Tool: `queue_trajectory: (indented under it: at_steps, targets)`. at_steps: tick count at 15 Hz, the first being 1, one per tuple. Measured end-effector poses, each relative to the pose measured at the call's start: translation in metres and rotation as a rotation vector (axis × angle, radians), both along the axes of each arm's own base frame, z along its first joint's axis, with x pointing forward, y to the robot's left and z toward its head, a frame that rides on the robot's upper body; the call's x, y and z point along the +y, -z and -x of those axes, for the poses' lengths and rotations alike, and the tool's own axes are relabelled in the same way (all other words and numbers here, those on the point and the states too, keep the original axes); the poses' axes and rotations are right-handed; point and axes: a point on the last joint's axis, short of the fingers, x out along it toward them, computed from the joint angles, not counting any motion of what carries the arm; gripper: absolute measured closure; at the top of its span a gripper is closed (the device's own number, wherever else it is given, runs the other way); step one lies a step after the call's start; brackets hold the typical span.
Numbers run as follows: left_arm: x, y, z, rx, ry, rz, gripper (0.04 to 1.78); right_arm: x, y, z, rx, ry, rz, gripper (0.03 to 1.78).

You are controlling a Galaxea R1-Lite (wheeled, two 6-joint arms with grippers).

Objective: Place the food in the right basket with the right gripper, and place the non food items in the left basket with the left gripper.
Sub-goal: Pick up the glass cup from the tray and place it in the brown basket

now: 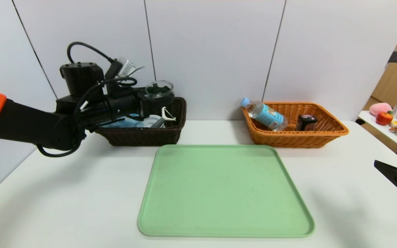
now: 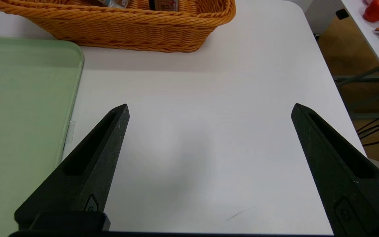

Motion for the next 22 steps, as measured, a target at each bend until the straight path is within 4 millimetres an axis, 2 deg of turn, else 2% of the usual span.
queue_trajectory:
  at_steps: [3, 6, 9, 18, 22]
  targets:
    - [0.013, -0.022, -0.018, 0.085, -0.114, -0.061, 0.61, 0.0, 0.0, 0.001, -0.003, 0.0, 0.0, 0.11]
    - [0.019, -0.022, -0.024, 0.229, -0.196, -0.231, 0.62, 0.0, 0.0, 0.001, -0.004, 0.002, 0.0, 0.11]
    - [0.02, -0.015, -0.027, 0.373, -0.229, -0.311, 0.62, 0.0, 0.0, 0.001, -0.003, 0.003, -0.005, 0.11]
    - [0.011, 0.029, -0.077, 0.361, -0.299, -0.333, 0.62, 0.0, 0.002, 0.001, 0.004, 0.006, -0.012, 0.11]
    - [0.01, 0.04, -0.083, 0.373, -0.3, -0.341, 0.62, 0.0, 0.004, 0.001, 0.015, 0.006, -0.013, 0.11]
